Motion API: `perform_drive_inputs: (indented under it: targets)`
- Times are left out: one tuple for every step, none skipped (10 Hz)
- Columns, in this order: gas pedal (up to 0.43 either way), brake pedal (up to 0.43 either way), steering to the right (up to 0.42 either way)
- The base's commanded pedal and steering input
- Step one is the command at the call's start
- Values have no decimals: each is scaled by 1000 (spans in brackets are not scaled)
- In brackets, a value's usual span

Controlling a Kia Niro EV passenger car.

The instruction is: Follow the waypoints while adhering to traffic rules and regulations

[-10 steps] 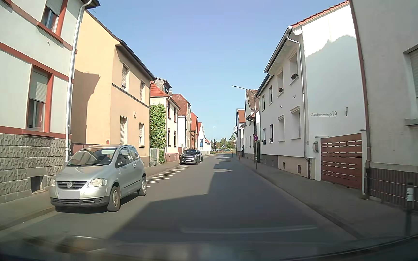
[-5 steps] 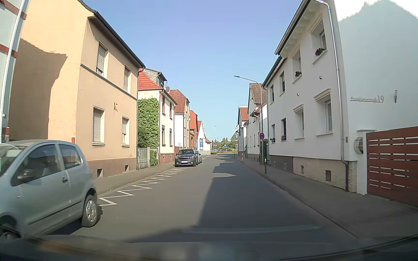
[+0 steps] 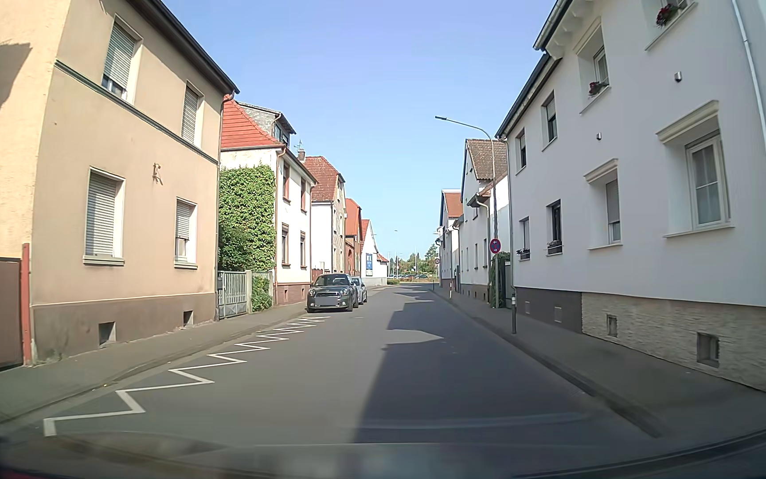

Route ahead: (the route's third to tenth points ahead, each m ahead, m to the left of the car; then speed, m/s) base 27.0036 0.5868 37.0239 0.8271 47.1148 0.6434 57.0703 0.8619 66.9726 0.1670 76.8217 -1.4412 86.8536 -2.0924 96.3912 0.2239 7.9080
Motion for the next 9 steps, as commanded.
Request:
perform_drive_inputs:
  targets:
    - [87, 30, -5]
    - [87, 30, -2]
    - [87, 30, 0]
    - [79, 30, 1]
    - [79, 30, 3]
    - [79, 30, 5]
    - [67, 30, 4]
    - [67, 30, 4]
    - [67, 30, 4]
